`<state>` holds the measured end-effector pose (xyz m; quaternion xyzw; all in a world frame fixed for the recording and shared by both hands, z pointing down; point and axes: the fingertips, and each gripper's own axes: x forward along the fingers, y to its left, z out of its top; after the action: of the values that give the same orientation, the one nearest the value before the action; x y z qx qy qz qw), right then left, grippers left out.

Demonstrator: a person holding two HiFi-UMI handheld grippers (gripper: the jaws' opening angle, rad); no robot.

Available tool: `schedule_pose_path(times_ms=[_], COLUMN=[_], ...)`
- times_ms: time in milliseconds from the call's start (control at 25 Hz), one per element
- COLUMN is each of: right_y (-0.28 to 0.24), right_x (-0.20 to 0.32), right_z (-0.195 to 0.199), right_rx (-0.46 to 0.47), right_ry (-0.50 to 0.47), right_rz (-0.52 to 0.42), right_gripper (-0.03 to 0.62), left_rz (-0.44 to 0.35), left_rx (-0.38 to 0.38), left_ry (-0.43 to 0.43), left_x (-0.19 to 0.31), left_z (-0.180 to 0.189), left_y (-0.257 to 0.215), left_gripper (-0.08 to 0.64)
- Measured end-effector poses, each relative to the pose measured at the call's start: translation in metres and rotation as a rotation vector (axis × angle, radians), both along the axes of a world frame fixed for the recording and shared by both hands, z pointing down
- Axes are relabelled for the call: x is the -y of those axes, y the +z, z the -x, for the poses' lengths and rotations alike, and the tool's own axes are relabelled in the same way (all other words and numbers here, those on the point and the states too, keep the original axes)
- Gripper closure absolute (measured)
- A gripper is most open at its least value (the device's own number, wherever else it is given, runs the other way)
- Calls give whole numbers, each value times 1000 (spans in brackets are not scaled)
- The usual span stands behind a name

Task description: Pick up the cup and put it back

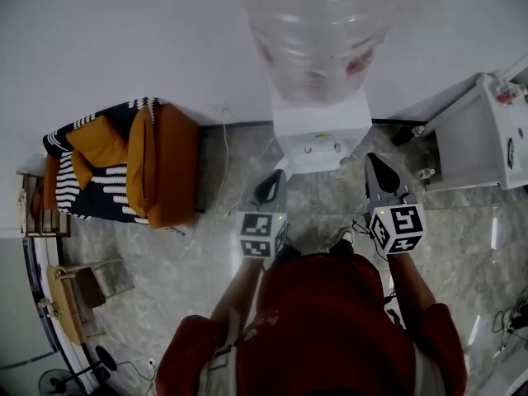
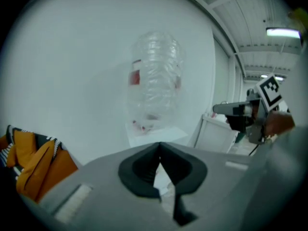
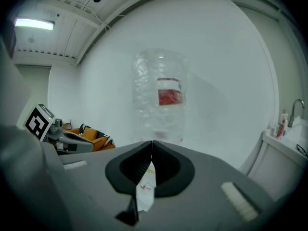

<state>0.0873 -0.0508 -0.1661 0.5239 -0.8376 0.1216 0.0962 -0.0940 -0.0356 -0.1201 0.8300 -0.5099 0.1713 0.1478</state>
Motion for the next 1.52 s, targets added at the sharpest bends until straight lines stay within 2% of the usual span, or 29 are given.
schedule_pose_path(times_ms=[160,280,1520], right_y=[-2,-3,-9], right_x=[8,11,-15], right_z=[-3,-5,-36], right_rx=[0,-3,38], right_ry=[5,7,-2], right_rz=[-11,-14,-40], right_gripper=[591,591,591], left_rz=[-85,-112,-133], left_rx=[66,85,81], left_ry=[16,27,31], left_x=[9,12,-11], left_z=[-3,-6,-35], left_y=[-17,-24,-32], left_gripper=[560,560,560])
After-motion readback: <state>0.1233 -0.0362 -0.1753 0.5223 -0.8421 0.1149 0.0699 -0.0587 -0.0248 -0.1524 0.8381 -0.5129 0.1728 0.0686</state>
